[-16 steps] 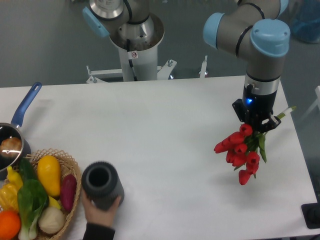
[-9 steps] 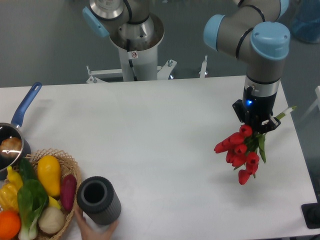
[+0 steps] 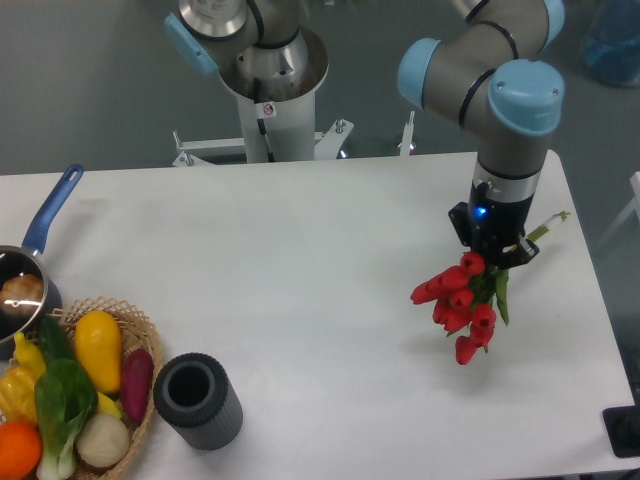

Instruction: Place the flowers on the table

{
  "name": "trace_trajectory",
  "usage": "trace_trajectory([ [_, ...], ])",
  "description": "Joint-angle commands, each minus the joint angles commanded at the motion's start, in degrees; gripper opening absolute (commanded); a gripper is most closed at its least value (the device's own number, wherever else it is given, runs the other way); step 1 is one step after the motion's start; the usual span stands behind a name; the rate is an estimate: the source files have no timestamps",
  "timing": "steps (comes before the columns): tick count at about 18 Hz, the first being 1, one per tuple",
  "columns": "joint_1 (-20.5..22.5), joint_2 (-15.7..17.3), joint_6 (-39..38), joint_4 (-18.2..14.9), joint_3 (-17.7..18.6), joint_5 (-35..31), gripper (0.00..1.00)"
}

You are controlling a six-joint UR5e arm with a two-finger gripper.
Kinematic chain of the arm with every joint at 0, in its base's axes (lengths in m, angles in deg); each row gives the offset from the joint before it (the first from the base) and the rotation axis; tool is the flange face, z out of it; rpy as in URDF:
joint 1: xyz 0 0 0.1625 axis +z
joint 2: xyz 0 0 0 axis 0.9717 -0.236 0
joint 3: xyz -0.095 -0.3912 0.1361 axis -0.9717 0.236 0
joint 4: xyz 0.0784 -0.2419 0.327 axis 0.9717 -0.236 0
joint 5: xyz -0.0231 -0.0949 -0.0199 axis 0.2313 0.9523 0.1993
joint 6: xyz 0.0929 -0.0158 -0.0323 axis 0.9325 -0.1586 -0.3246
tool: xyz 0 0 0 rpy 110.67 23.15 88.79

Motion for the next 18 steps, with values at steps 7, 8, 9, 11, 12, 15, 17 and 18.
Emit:
trace_trajectory([
  [7, -1.2, 0.8, 0.0, 0.5, 2.8, 0.4, 1.0],
  [8, -1.2, 1.0, 0.0, 0.5, 2.6, 0.4, 1.0],
  [9, -1.3, 1.0, -0.1, 0.5, 2.3, 0.4, 1.0],
  [11, -1.3, 1.0, 0.1, 0.5, 2.2, 0.5, 1.0],
  [12, -1.2, 1.0, 0.2, 0.5, 2.2, 0.6, 1.0],
  [15, -1.1, 0.8, 0.6, 0.4, 2.2, 0.5, 1.0],
  [17, -0.8, 0.7, 0.7, 0.4, 2.1, 0.4, 1.0],
  [18, -0.8, 0.7, 0.6, 0.4, 2.2, 0.4, 1.0],
])
